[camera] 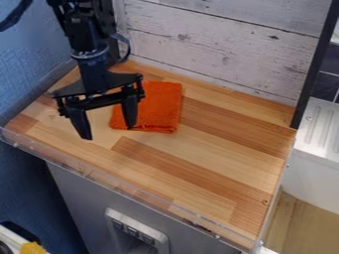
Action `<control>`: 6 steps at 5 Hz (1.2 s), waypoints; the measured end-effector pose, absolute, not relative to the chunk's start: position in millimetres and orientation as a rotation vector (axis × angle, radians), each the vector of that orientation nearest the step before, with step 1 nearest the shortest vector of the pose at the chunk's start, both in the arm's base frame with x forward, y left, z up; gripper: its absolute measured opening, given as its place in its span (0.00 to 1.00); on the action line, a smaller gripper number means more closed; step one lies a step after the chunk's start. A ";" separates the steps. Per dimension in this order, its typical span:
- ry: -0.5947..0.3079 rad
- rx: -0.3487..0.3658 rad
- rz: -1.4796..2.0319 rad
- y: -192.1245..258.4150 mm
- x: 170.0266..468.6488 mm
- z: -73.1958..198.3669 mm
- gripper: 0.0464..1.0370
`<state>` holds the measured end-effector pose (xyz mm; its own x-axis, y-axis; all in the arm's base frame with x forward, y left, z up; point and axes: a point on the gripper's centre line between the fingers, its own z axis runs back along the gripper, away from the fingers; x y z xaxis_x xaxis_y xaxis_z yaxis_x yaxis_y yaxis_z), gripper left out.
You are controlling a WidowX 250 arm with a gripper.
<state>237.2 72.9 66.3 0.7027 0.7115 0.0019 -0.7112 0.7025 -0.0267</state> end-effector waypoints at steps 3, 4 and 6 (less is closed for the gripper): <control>-0.028 0.014 0.771 70.9 236.7 61.9 0.96; -0.028 0.022 0.761 68.4 236.8 62.0 0.96; 0.002 0.028 0.741 67.8 233.1 63.9 0.96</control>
